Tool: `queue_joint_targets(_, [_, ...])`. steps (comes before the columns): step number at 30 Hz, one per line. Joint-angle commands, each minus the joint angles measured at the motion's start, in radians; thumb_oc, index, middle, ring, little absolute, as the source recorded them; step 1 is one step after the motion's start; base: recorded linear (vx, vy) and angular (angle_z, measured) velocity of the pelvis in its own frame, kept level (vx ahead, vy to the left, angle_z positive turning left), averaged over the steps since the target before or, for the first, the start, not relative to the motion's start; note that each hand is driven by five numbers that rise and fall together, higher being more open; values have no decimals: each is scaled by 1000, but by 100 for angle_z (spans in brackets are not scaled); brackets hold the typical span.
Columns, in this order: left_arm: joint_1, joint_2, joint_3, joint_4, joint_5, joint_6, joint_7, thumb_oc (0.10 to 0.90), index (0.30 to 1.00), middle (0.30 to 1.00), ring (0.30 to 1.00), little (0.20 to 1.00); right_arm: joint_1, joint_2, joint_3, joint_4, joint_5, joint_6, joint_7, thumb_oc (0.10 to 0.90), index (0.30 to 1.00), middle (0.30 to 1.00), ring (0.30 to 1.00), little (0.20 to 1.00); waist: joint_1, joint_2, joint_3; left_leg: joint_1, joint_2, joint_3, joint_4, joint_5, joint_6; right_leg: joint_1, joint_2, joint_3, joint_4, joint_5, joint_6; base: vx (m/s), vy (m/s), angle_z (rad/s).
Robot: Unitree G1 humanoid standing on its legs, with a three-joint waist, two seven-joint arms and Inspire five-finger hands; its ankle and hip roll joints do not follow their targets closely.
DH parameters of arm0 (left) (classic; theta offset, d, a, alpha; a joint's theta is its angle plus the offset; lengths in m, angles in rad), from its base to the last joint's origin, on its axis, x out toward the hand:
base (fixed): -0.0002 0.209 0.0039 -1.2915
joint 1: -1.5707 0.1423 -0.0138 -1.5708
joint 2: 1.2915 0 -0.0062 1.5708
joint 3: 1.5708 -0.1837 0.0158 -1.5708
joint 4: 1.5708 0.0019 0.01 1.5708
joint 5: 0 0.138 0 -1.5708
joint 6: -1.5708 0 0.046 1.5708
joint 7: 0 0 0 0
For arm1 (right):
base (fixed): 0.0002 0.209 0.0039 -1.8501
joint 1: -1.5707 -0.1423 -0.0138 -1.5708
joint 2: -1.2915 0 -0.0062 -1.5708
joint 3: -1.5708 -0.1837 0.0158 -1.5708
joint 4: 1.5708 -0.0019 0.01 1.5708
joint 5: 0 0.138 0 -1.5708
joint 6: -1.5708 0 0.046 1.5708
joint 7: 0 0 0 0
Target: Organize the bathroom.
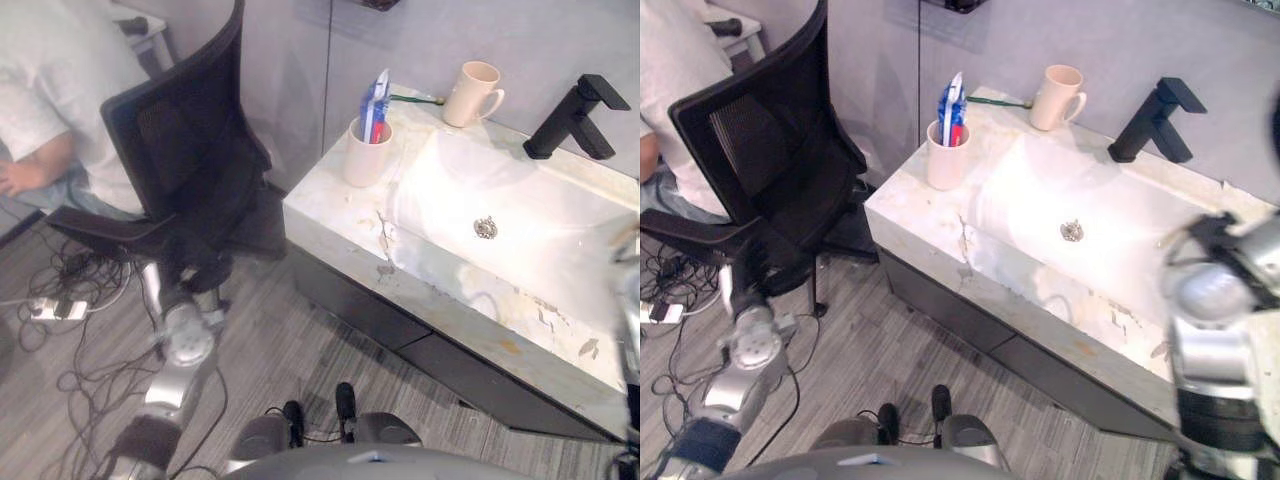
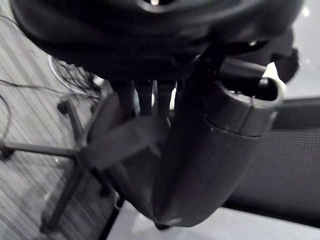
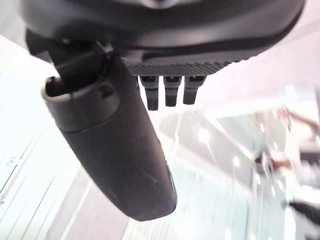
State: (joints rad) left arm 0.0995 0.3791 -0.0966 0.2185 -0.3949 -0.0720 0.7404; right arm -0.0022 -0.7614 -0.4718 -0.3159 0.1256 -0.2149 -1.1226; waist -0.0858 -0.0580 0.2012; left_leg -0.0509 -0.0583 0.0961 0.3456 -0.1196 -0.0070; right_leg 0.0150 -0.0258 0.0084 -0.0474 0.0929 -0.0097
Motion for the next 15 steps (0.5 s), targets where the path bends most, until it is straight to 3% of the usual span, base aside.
queue_joint_targets(1, [-50, 25, 62, 41, 15, -172, 57, 800, 900, 900, 900, 900, 11, -78, -149, 27, -77, 11, -157, 800, 900, 900, 900, 900, -49, -4, -77, 65, -46, -16, 64, -92, -18, -24, 10, -68, 63, -99, 91, -260, 338, -47])
queue_joint_targets(2, [-44, 17, 96, 109, -6, -197, 92, 800, 900, 900, 900, 900, 50, -69, -210, 69, -61, -13, -229, 800, 900, 900, 900, 900, -83, 16, -76, 141, -53, -40, -98, -132, -10, -75, 12, -40, 82, -83, 115, -285, 348, -53])
queue_joint_targets(4, [-59, 1, 117, 194, -8, -228, 138, 800, 900, 900, 900, 900, 86, -35, -254, 141, -34, -53, -325, 800, 900, 900, 900, 900, -115, 24, -62, 176, -46, -37, -221, -131, 7, -150, -8, -23, 115, -63, 145, -327, 343, -64])
queue_joint_targets(5, [-60, 1, 117, 195, -8, -228, 138, 800, 900, 900, 900, 900, 87, -36, -255, 142, -33, -54, -325, 800, 900, 900, 900, 900, -115, 24, -64, 177, -47, -37, -225, -128, 8, -153, -8, -23, 116, -64, 145, -368, 338, -34])
queue_joint_targets(6, [-70, -13, 137, 269, -42, -246, 158, 800, 900, 900, 900, 900, 118, 5, -281, 205, 3, -74, -356, 800, 900, 900, 900, 900, -143, 29, -51, 175, -37, -32, -282, -108, 21, -194, -20, -6, 120, -37, 163, -318, 293, -18])
queue_joint_targets(8, [-77, -28, 158, 327, -40, -269, 173, 800, 900, 900, 900, 900, 149, 38, -300, 259, 5, -39, -335, 800, 900, 900, 900, 900, -157, 35, -43, 172, -31, -21, -322, -85, 25, -208, -26, 0, 112, -21, 174, -355, 331, -26])
queue_joint_targets(10, [-78, -33, 177, 402, -54, -254, 193, 800, 900, 900, 900, 900, 185, 85, -287, 376, 91, -44, -286, 800, 900, 900, 900, 900, -166, 43, -28, 169, -19, 5, -405, -35, 28, -223, -49, -15, 81, 17, 199, -309, 281, -62])
queue_joint_targets(12, [-67, -31, 203, 453, -62, -209, 190, 800, 900, 900, 900, 900, 229, 156, -262, 433, 16, 4, -287, 800, 900, 900, 900, 900, -162, 45, -17, 175, -6, 38, -431, -19, 22, -220, -84, -70, 47, 47, 218, -193, 165, -73])
queue_joint_targets(13, [-55, -32, 219, 474, -54, -197, 186, 800, 900, 900, 900, 900, 249, 184, -250, 452, 24, -3, -270, 800, 900, 900, 900, 900, -160, 44, -14, 173, -1, 58, -433, -14, 19, -219, -99, -96, 44, 62, 223, -167, 113, -60])
queue_joint_targets(15, [-31, -33, 243, 524, -48, -165, 145, 800, 900, 900, 900, 900, 278, 265, -204, 539, 78, -85, -185, 800, 900, 900, 900, 900, -150, 42, -9, 173, 16, 105, -433, -4, 17, -215, -122, -146, 71, 69, 228, -184, 75, -61])
